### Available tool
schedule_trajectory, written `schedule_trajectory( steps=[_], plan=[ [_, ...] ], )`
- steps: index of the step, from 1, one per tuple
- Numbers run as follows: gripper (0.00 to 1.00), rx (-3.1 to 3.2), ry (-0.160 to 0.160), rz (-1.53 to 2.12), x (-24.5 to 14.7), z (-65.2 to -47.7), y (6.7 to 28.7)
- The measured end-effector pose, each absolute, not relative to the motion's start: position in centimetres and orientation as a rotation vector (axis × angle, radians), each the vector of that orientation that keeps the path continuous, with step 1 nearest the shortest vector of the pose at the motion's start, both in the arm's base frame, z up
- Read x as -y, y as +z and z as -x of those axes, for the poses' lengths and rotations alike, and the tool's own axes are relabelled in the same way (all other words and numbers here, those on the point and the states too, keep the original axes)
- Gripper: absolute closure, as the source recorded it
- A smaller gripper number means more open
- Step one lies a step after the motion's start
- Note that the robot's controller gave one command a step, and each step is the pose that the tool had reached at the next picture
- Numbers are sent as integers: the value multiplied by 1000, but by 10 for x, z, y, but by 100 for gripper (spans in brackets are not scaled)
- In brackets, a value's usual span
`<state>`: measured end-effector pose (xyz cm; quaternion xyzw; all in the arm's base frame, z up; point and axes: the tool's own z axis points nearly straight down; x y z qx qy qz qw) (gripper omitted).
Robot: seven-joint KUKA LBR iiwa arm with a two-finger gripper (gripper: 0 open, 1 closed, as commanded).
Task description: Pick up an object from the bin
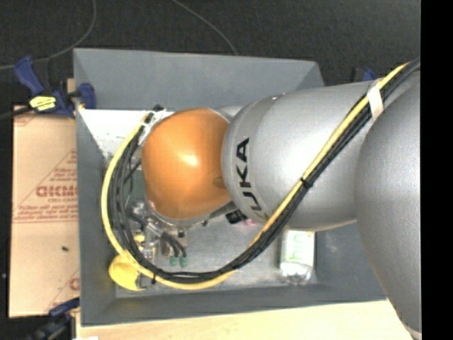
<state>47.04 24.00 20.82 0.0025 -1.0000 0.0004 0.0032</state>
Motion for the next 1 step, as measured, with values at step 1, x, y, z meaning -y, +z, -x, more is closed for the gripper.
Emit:
schedule_trajectory(
  steps=[1],
  plan=[
    [0, 3143, -2, 2, -238, -473, 213]
  ],
)
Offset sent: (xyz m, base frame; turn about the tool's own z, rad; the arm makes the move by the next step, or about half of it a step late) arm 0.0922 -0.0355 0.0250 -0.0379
